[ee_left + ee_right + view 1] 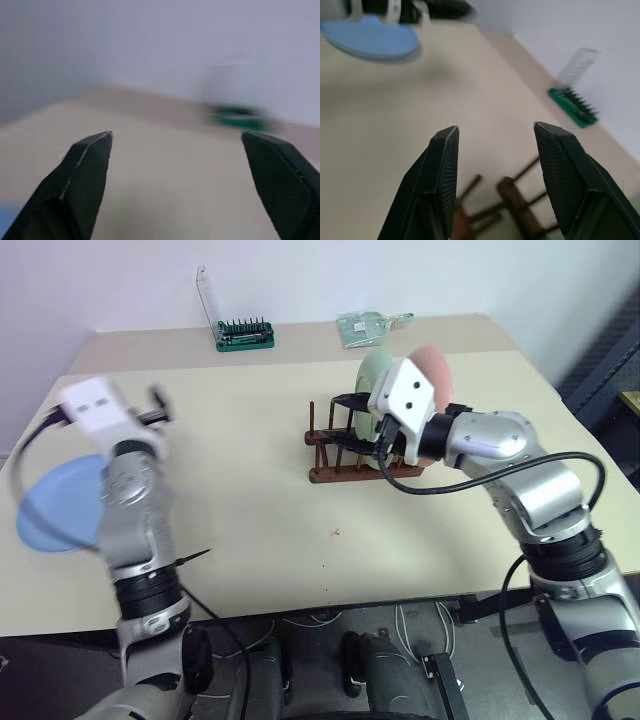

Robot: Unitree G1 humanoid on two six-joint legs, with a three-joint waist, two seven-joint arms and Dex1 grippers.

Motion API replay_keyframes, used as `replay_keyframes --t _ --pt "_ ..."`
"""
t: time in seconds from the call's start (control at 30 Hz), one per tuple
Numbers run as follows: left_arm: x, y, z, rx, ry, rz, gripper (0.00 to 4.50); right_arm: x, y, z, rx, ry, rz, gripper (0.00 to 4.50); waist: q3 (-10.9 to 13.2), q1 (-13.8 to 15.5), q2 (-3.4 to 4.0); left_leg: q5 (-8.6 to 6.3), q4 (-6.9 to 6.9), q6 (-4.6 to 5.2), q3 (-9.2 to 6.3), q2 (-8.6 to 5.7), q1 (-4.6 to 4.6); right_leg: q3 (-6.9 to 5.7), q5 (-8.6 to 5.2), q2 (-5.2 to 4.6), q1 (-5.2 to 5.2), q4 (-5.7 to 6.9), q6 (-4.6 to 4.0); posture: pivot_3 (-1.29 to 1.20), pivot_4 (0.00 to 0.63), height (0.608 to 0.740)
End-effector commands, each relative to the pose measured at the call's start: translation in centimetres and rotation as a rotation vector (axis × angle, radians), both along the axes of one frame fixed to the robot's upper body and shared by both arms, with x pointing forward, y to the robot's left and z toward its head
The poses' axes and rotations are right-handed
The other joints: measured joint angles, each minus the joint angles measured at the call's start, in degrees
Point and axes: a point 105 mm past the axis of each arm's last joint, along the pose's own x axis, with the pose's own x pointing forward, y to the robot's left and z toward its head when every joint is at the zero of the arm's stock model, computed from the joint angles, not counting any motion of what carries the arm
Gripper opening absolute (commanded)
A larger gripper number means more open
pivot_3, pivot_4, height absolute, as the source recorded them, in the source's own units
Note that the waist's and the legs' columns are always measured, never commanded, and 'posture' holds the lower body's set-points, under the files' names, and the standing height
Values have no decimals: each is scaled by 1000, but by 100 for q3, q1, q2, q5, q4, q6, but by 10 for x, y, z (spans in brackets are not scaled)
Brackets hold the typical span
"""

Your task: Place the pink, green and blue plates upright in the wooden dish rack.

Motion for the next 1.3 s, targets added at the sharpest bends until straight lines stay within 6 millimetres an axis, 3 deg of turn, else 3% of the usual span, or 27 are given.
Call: replay_keyframes --t 0.03,0.1,0.2,0.37,0.5,0.6,0.83,0.9,1.0,1.07,1.2,1.3 --pt "-33 22 3 -39 18 165 4334 3 1 7 15 -42 -1 2405 5 67 -15 0 3 -1 0 0 -2 -2 1 -1 0 3 -2 0 150 730" --pt "-57 36 -13 -148 54 274 4334 5 2 2 9 -30 3 2405 3 142 -24 1 11 -4 -2 2 -4 -15 -2 -10 7 -2 -4 0 150 730" --pt "-79 42 -35 -314 85 363 4334 8 2 -2 3 -23 10 2405 -2 155 -31 0 18 -5 -8 -1 0 -16 -14 -22 21 -10 -10 0 150 730" --pt "-87 37 -68 -568 128 438 4334 15 2 -8 -6 -15 5 2405 -1 146 -48 0 19 -5 -9 -4 1 -20 -13 -21 24 -13 -10 0 150 730" --pt "-82 37 -76 -622 150 428 4334 16 2 -13 -14 -15 -1 2405 1 129 -62 0 17 -5 -9 -7 1 -19 -13 -13 22 -13 -9 0 150 730" --pt "-76 38 -90 -754 139 420 3488 15 1 -13 -7 -21 -7 2405 0 133 -64 0 14 -5 -7 -6 2 -20 -7 -9 21 -11 -13 0 150 730" --pt "-70 29 -93 -806 118 404 28 14 -8 -16 -8 -26 -50 2405 1 149 -71 -1 15 -5 -7 -5 1 -19 -8 -13 22 -14 -16 0 150 730" --pt "-57 25 -79 -756 91 329 28 14 -10 -15 -7 -34 -58 2405 0 149 -70 -1 15 -5 -5 -5 4 -19 -9 -16 25 -14 -17 0 150 730" --pt "-30 9 -26 -580 -69 132 28 10 -9 -12 -17 -69 -26 2405 3 151 -77 0 16 -6 -3 -8 1 -21 -8 -13 23 -13 -19 0 150 730" --pt "-15 -17 24 -395 -193 -35 0 6 -4 -11 -59 -115 16 2911 8 150 -88 0 17 -7 -1 -8 -1 -23 -7 -13 23 -14 -23 0 150 730" --pt "0 -65 74 -248 -305 -259 0 4 10 1 -131 -313 52 4428 10 138 -91 -1 16 -8 1 -7 -2 -21 -3 -18 22 -19 -27 0 150 730" --pt "6 -93 94 -202 -342 -386 0 10 21 12 -176 -469 44 4428 10 98 -91 0 15 -7 4 -9 0 -17 -3 -16 18 -19 -24 0 150 730"
